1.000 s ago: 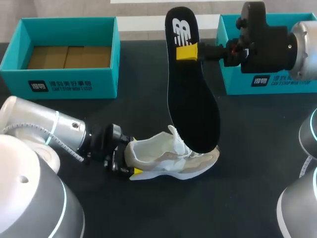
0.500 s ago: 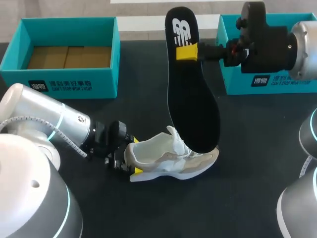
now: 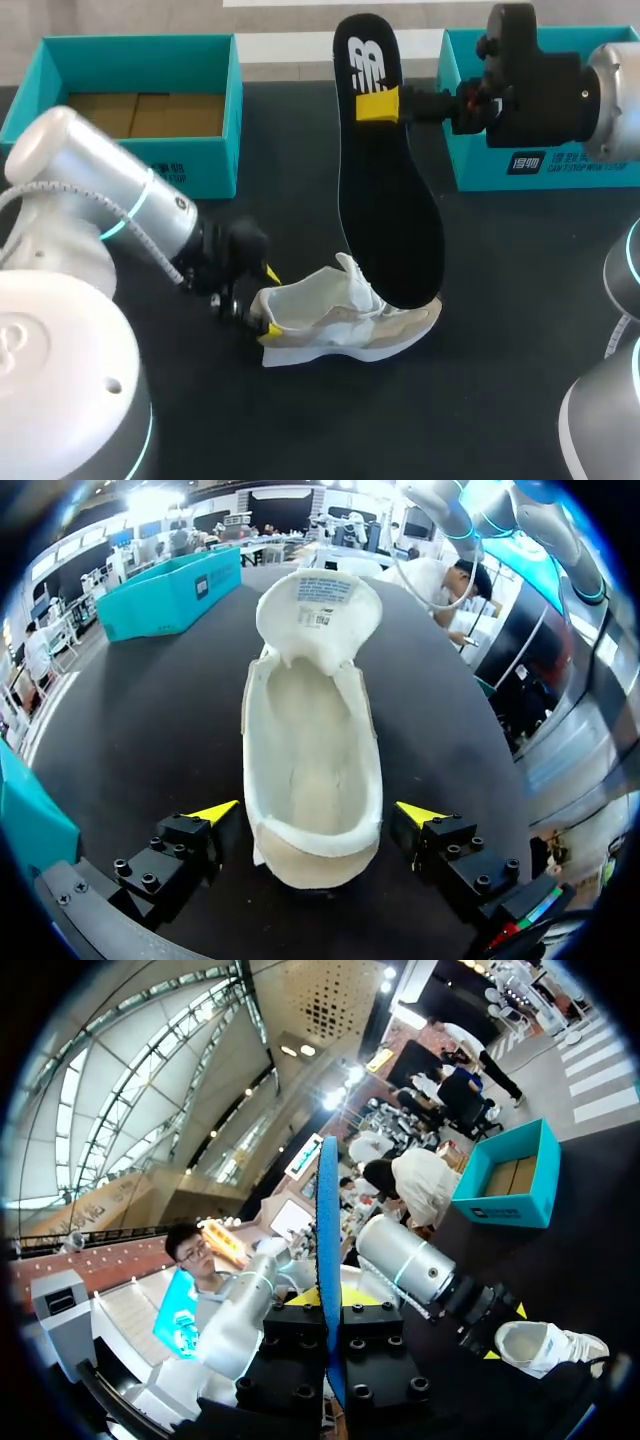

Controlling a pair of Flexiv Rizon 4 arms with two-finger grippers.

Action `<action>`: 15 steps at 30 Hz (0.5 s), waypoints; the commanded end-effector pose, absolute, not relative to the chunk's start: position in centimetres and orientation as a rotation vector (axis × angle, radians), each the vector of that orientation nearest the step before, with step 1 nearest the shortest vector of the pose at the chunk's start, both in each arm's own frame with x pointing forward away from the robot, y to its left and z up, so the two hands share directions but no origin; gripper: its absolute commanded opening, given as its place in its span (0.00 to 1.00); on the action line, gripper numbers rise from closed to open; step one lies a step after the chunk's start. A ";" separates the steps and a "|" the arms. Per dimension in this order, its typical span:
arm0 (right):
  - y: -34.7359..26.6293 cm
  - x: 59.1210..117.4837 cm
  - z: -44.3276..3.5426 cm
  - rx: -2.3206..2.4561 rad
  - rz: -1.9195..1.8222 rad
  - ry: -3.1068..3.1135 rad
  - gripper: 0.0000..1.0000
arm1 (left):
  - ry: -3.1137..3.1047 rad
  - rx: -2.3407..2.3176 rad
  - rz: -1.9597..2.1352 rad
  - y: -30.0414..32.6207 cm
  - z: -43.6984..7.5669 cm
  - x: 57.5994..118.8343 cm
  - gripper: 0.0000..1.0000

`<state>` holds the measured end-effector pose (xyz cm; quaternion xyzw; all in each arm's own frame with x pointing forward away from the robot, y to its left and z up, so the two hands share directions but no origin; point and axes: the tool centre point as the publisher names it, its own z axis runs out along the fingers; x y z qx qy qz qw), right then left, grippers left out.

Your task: Take the shoe out of the shoebox, open the shoe tongue, remove and reinsert the insole, then place the shoe into the shoebox

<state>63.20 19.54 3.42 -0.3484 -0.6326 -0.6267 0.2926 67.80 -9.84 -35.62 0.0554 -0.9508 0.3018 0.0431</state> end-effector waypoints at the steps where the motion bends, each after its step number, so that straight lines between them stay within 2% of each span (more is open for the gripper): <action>1: 19.9 63.3 3.4 -0.932 -1.669 -1.685 0.00 | -3.006 0.163 0.581 -9.8 -34.1 68.1 1.00; 15: 19.9 63.3 3.4 -0.932 -1.669 -1.685 0.00 | -2.998 0.131 0.497 -9.6 -33.6 67.9 1.00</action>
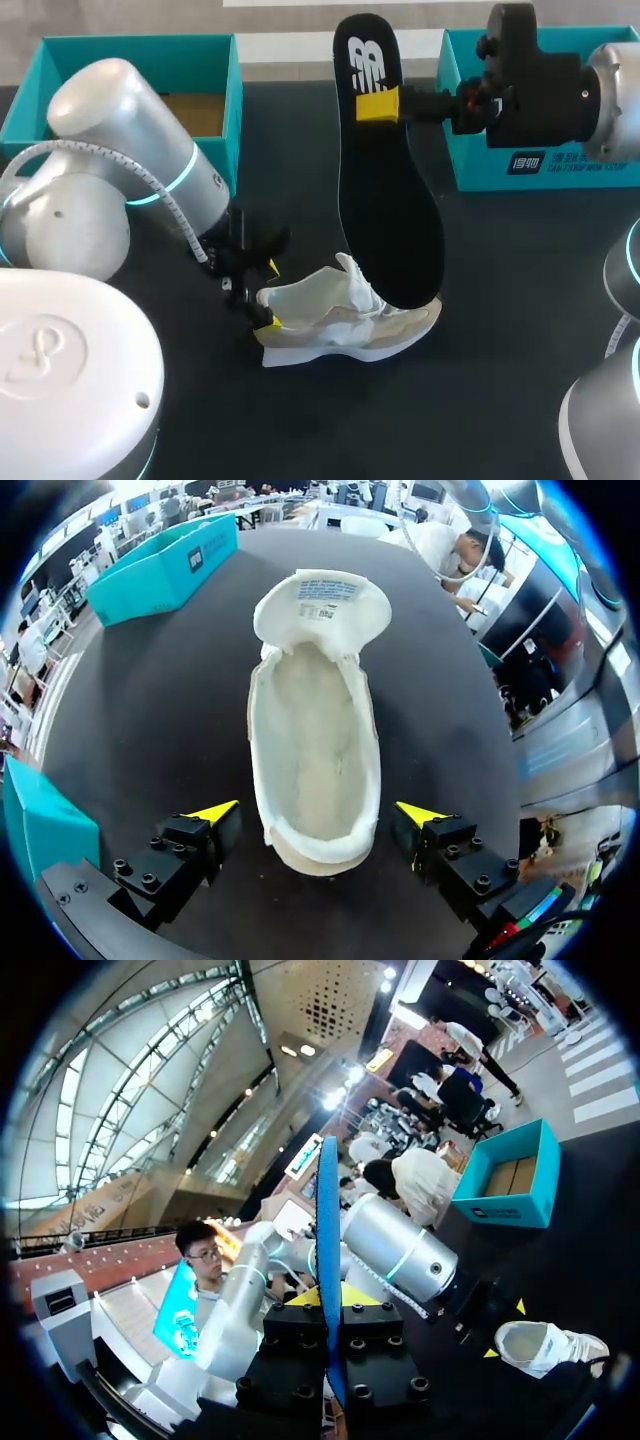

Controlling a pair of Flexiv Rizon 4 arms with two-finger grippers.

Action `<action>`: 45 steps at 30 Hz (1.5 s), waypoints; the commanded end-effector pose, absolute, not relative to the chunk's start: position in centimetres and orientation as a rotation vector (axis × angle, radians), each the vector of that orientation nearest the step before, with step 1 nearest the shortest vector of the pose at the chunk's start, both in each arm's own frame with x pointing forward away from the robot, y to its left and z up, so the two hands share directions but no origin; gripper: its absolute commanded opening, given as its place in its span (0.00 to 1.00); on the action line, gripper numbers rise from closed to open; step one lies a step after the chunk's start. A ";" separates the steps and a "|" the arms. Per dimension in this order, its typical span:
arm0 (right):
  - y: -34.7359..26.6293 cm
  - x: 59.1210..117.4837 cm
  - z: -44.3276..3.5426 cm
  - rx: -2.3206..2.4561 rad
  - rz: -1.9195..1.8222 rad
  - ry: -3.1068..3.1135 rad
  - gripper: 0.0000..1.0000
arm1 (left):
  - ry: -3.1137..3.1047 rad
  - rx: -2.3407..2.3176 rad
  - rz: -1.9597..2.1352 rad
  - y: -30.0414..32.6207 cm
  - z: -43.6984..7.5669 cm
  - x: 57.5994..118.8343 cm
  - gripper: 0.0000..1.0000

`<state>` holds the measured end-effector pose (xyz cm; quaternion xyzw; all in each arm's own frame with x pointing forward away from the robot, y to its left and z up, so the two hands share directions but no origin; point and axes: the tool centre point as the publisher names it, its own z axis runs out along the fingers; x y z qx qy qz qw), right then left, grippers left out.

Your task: Take the shoe out of the shoebox, open the shoe tongue, remove and reinsert the insole, then place the shoe into the shoebox

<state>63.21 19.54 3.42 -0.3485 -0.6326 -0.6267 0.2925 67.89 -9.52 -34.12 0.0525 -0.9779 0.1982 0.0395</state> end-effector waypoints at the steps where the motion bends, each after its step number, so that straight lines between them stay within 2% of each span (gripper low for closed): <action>1: 19.9 63.3 3.4 -0.932 -1.669 -1.685 0.00 | -2.993 0.128 0.479 -9.6 -33.5 67.8 1.00; 6: 19.9 63.3 3.4 -0.932 -1.669 -1.685 0.00 | -3.019 0.094 0.271 -9.6 -33.1 67.6 1.00; 15: 19.9 63.3 3.4 -0.932 -1.669 -1.685 0.00 | -3.073 0.129 0.162 -9.5 -33.1 68.2 1.00; 28: 19.9 63.3 3.4 -0.932 -1.669 -1.685 0.00 | -3.064 0.154 0.185 -10.0 -33.7 68.8 1.00; 36: 19.9 63.3 3.4 -0.932 -1.669 -1.685 0.00 | -3.077 0.142 0.185 -12.5 -33.1 70.8 1.00; 45: 19.9 63.3 3.4 -0.932 -1.669 -1.685 0.00 | -3.090 0.126 0.195 -14.9 -35.0 72.3 1.00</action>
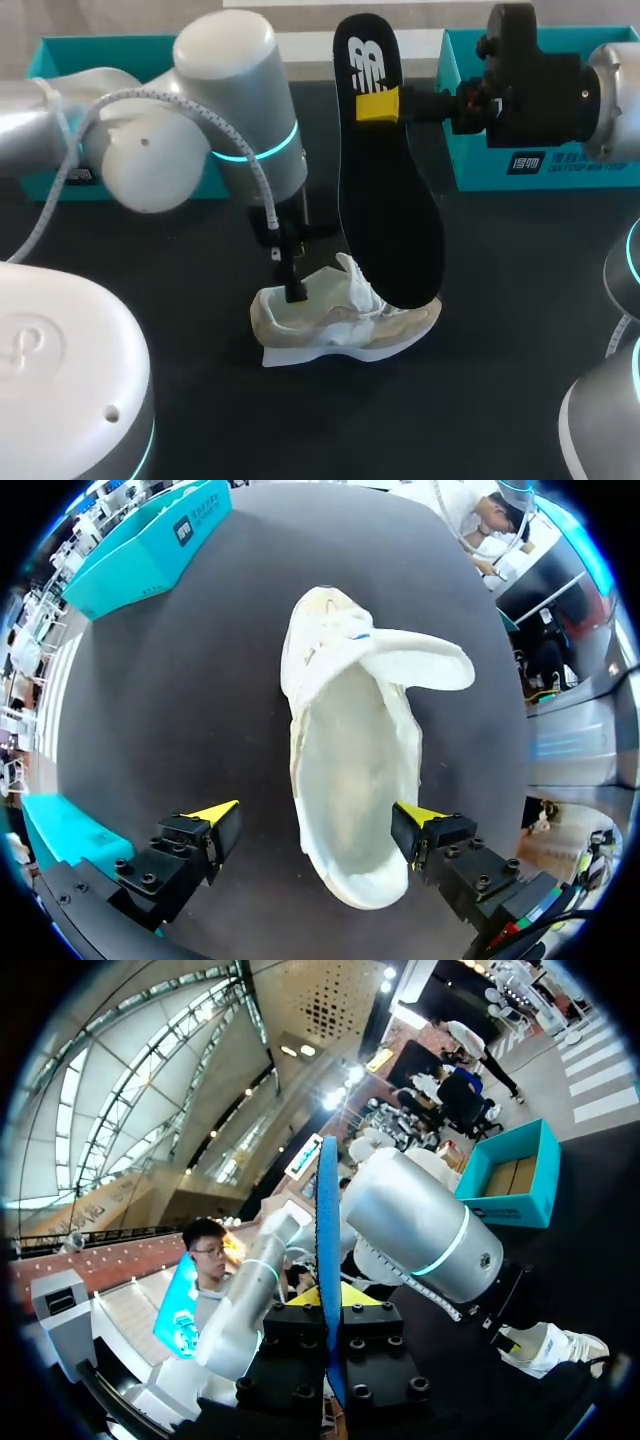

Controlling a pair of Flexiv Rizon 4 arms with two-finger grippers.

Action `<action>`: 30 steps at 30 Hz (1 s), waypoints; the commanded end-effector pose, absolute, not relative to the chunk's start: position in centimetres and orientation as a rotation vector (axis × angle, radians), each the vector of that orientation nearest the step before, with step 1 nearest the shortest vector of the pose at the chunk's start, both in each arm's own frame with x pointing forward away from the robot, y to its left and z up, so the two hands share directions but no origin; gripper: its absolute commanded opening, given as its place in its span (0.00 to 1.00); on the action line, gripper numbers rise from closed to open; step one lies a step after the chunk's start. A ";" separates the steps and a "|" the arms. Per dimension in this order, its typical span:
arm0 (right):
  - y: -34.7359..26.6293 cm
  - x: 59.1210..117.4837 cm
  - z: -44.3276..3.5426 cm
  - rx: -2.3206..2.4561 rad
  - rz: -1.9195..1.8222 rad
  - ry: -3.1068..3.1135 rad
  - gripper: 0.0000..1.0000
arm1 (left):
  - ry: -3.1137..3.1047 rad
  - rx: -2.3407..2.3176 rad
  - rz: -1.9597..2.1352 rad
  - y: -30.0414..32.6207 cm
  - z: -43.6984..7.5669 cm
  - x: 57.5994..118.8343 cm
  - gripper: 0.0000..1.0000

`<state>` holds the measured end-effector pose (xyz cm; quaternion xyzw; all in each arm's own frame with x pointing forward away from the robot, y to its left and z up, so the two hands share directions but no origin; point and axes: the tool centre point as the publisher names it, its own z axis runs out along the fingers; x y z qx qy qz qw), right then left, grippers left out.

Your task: Take the shoe out of the shoebox, open the shoe tongue, remove and reinsert the insole, then place the shoe into the shoebox

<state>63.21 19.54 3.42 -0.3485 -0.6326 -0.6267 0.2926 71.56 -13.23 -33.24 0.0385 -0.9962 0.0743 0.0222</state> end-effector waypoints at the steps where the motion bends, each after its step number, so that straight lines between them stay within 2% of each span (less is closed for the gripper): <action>1: 19.9 63.3 3.4 -0.932 -1.669 -1.685 0.00 | -3.096 0.135 0.224 -15.3 -35.3 72.4 1.00; 2: 19.9 63.3 3.4 -0.932 -1.669 -1.685 0.00 | -3.096 0.135 0.225 -15.4 -35.4 72.4 0.94; 3: 19.9 63.3 3.4 -0.932 -1.669 -1.685 0.00 | -3.097 0.135 0.226 -15.7 -35.7 72.4 0.76; 5: 19.9 63.3 3.4 -0.932 -1.669 -1.685 0.00 | -3.098 0.149 0.258 -16.1 -36.3 72.4 0.50; 6: 19.9 63.3 3.4 -0.932 -1.669 -1.685 0.00 | -3.095 0.163 0.269 -16.3 -36.6 72.4 0.40; 14: 19.9 63.3 3.4 -0.932 -1.669 -1.685 0.00 | -3.074 0.168 0.299 -17.0 -37.5 72.2 0.36; 17: 19.9 63.3 3.4 -0.932 -1.669 -1.685 0.00 | -3.065 0.166 0.303 -17.5 -38.0 72.2 0.29; 24: 19.9 63.3 3.4 -0.932 -1.669 -1.685 0.00 | -3.040 0.163 0.297 -17.7 -38.7 71.7 0.27; 26: 19.9 63.3 3.4 -0.932 -1.669 -1.685 0.00 | -3.029 0.160 0.295 -17.7 -39.0 71.7 0.20; 27: 19.9 63.3 3.4 -0.932 -1.669 -1.685 0.00 | -3.026 0.157 0.296 -17.8 -39.1 71.7 0.04; 28: 19.9 63.3 3.4 -0.932 -1.669 -1.685 0.00 | -3.022 0.145 0.294 -17.8 -39.2 71.7 0.00; 30: 19.9 63.3 3.4 -0.932 -1.669 -1.685 0.00 | -3.001 0.120 0.295 -18.0 -39.3 71.6 0.00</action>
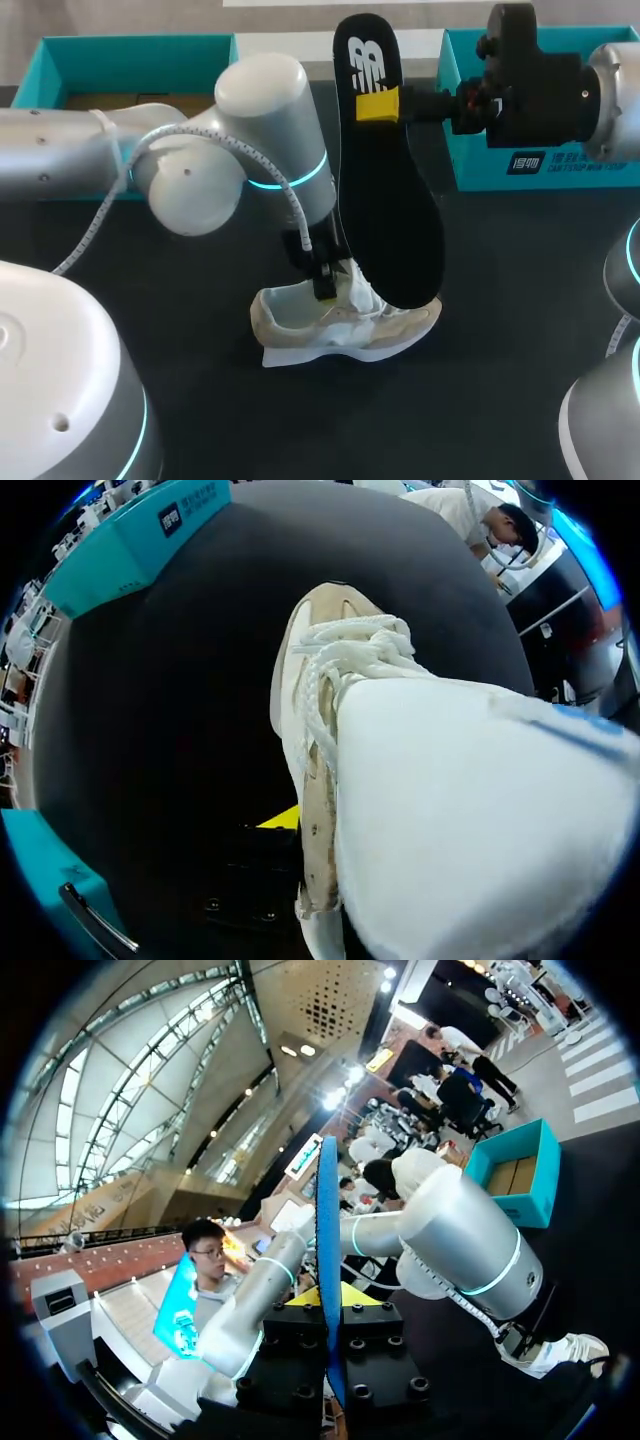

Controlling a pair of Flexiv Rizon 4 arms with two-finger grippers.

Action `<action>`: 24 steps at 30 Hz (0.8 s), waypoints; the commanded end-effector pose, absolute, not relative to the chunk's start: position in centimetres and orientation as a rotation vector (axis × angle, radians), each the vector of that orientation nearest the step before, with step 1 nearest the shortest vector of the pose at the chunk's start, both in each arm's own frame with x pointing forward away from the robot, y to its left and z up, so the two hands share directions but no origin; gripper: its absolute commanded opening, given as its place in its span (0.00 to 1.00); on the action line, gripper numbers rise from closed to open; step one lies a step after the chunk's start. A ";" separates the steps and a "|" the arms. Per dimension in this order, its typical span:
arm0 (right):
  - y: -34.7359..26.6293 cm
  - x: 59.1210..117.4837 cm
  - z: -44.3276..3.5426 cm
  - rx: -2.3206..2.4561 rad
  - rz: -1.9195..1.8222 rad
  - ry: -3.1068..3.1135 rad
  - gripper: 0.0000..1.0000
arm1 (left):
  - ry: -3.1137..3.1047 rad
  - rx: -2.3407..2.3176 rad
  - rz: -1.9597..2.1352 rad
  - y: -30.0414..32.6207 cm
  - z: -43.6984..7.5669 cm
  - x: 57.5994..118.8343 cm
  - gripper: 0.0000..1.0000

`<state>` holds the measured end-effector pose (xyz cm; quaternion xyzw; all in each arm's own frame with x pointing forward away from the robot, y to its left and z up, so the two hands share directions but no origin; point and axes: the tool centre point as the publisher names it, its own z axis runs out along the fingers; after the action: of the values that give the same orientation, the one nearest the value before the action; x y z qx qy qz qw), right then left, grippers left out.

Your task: Take the shoe out of the shoebox, open the shoe tongue, remove and reinsert the insole, then place the shoe into the shoebox

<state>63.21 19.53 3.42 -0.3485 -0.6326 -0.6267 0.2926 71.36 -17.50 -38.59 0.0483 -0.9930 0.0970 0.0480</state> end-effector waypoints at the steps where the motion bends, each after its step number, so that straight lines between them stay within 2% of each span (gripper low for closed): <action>1: 19.9 63.3 3.4 -0.932 -1.669 -1.685 0.00 | -2.990 0.090 0.289 -18.0 -39.4 71.5 0.00; 15: 19.9 63.3 3.4 -0.932 -1.669 -1.685 0.00 | -2.545 -0.652 0.170 -17.1 -35.2 73.4 0.00; 20: 19.9 63.3 3.4 -0.932 -1.669 -1.685 0.00 | -2.256 -1.050 0.056 -16.7 -33.5 74.0 0.00; 24: 19.9 63.3 3.4 -0.932 -1.669 -1.685 0.00 | -1.980 -1.298 0.115 -15.9 -32.0 73.5 0.00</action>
<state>63.21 19.53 3.42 -0.3485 -0.6326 -0.6267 0.2926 72.75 -15.80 -33.22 -0.2581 -0.9385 0.0769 0.2161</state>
